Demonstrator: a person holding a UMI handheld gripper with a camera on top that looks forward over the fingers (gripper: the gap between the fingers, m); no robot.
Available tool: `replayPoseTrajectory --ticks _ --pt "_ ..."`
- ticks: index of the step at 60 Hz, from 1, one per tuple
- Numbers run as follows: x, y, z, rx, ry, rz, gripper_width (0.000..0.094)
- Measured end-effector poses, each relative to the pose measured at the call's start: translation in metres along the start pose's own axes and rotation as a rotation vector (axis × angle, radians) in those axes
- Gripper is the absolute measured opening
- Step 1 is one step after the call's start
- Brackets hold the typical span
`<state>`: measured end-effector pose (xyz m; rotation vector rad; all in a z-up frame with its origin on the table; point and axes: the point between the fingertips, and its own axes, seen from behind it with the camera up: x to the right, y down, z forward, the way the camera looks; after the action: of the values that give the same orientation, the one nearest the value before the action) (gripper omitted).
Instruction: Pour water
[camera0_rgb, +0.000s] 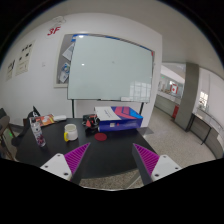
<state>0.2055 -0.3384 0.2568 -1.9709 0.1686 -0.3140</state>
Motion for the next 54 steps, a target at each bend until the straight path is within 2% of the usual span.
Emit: replayPoseTrajectory --ticks 8,19,27,34,43,54 --pt "-0.007 0.011 0.003 -0.021 0.016 -0.015 0.0846" --pt "-0.046 0.057 0.011 -0.05 0.009 -0.058 0.0846" --pt "-0.114 0.114 0.016 -0.109 -0.048 -0.076 0.0845" --pt "-0.204 0.145 0.024 -0.146 -0.143 -0.04 0.0839" --pt "-0.326 0.139 0.057 -0.117 -0.264 0.001 0.084" --pt "-0.429 0.094 0.127 -0.022 -0.337 0.005 0.0842"
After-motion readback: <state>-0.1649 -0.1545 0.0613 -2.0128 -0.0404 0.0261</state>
